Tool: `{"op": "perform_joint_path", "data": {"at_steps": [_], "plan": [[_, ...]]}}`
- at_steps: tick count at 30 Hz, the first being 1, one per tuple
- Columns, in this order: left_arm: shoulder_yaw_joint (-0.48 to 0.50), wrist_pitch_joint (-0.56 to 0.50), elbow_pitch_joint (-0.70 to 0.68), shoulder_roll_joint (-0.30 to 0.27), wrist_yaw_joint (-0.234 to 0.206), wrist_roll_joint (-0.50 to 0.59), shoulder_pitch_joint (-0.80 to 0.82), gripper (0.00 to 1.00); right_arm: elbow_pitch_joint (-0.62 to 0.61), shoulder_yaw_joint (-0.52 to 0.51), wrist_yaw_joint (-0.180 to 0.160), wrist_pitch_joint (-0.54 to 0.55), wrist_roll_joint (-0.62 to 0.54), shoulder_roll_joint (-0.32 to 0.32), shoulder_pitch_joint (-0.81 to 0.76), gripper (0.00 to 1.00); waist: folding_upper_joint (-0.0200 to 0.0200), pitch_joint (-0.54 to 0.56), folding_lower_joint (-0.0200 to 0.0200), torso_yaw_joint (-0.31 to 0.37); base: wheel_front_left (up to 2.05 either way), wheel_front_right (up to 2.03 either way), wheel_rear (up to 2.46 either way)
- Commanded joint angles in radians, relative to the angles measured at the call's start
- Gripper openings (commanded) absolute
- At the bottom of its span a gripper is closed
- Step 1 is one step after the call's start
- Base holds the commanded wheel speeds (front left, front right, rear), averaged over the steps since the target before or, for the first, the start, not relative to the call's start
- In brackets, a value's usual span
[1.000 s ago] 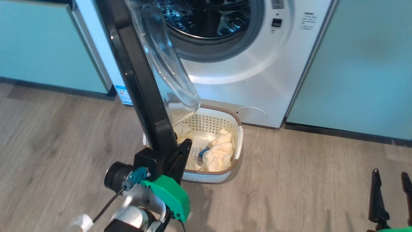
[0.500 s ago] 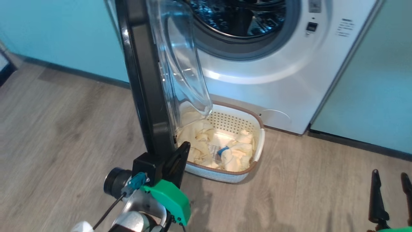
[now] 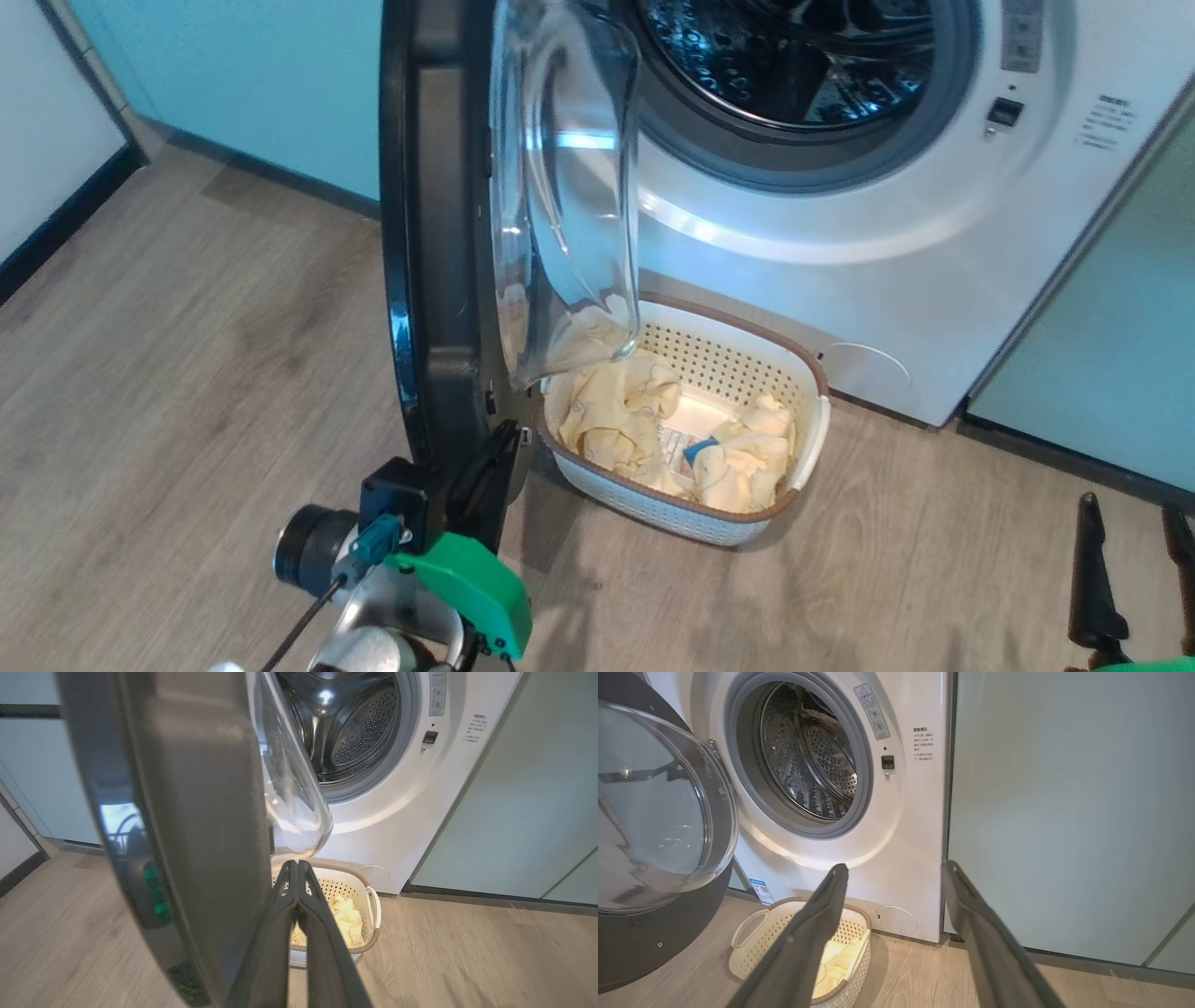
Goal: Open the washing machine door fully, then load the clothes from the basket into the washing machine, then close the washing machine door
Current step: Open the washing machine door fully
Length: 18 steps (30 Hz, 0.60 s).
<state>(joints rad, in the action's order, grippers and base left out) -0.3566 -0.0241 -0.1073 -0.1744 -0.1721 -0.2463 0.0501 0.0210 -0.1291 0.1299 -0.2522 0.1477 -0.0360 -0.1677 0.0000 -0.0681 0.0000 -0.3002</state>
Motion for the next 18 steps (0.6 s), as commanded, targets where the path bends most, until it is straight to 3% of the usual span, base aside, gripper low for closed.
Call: {"op": "perform_joint_path", "data": {"at_steps": [1,18], "plan": [[0.048,0.013,-0.025,-0.016,-0.011,0.004,0.028,0.00,-0.026,0.017,0.001,-0.010,-0.008,-0.014,0.037,1.00,0.0000,0.007,0.0000,-0.020,0.00,0.00,0.00],[0.154,0.062,0.074,-0.078,-0.060,-0.008,0.027,0.00,-0.012,0.029,0.001,-0.010,-0.003,-0.014,0.025,1.00,0.0000,0.033,0.0000,-0.034,0.00,0.00,0.00]]}}
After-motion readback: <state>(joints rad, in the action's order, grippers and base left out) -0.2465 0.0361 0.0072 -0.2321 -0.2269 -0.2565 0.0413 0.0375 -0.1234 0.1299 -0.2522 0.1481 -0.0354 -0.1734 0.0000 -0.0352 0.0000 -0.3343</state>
